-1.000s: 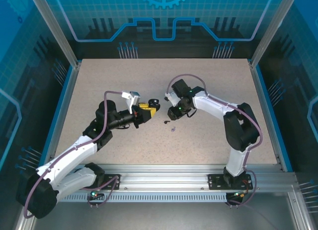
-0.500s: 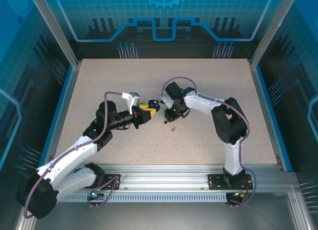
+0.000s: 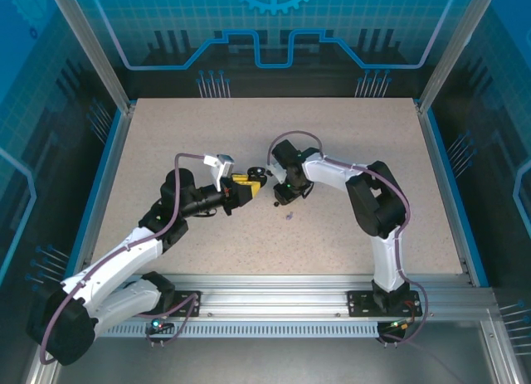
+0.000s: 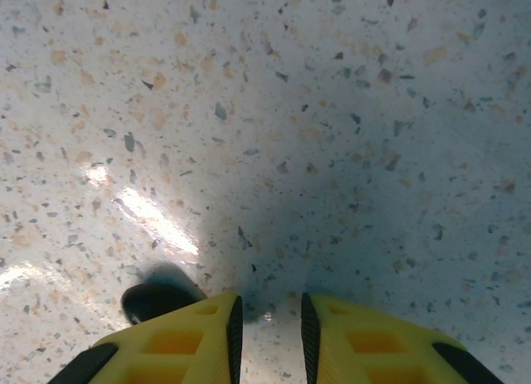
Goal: Insert the wireless bluetooth earbuds into the charging case
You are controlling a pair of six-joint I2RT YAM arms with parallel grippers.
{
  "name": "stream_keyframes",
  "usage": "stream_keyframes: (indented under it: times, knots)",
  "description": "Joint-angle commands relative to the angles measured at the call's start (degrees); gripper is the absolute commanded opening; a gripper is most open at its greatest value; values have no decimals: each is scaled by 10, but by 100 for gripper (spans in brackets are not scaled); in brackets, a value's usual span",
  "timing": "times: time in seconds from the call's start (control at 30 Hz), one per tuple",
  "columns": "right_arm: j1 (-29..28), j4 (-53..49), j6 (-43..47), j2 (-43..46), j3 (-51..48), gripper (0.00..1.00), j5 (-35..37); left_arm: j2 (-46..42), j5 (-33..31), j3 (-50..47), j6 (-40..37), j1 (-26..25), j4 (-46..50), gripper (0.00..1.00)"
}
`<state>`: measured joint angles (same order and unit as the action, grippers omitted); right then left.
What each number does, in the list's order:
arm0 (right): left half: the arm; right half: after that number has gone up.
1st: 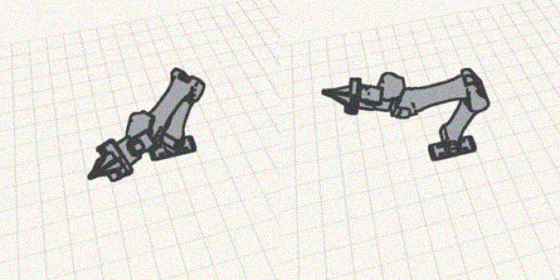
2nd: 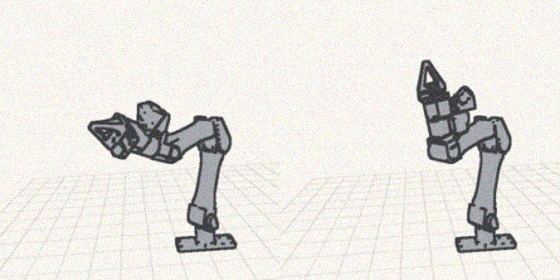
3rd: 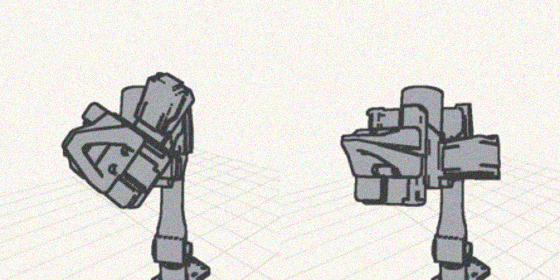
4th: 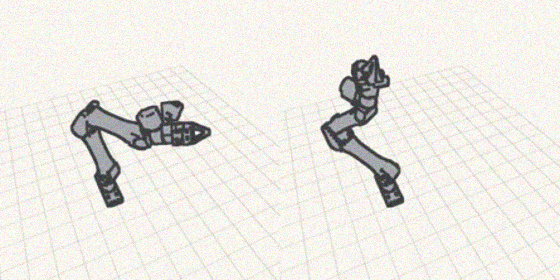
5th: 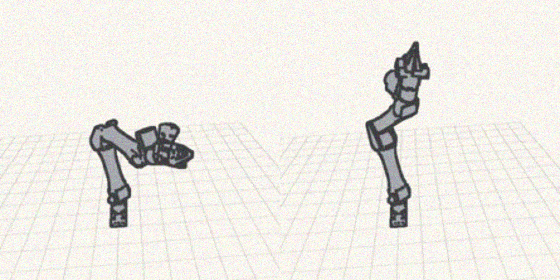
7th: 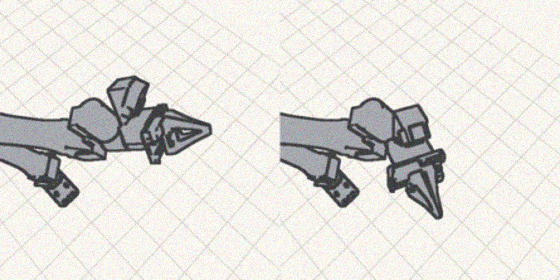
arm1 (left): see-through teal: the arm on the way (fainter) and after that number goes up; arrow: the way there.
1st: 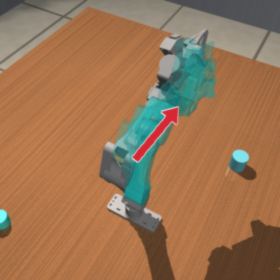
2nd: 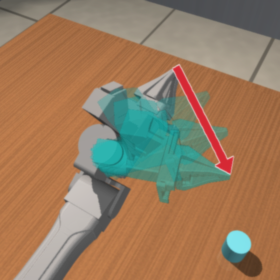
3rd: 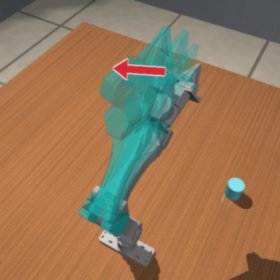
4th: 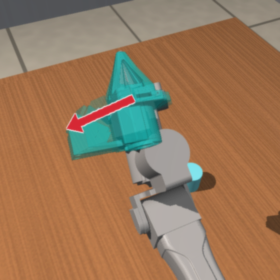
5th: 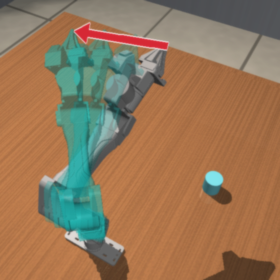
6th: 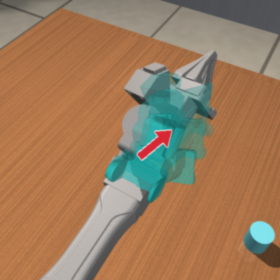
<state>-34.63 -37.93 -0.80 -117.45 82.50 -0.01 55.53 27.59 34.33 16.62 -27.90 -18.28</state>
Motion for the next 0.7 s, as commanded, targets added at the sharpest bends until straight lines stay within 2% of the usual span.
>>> stream_keyframes:
  times: [0.0,0.3,0.67]
  knots:
    - [-14,-23,11,-14,17,28,-4,-10,-11,-8,7,2,-11,3]
    - [-28,-52,24,-11,19,28,-19,-10,-13,-9,6,1,-10,3]
    - [-29,-50,-1,22,19,29,-13,-9,-14,-7,6,1,-8,3]
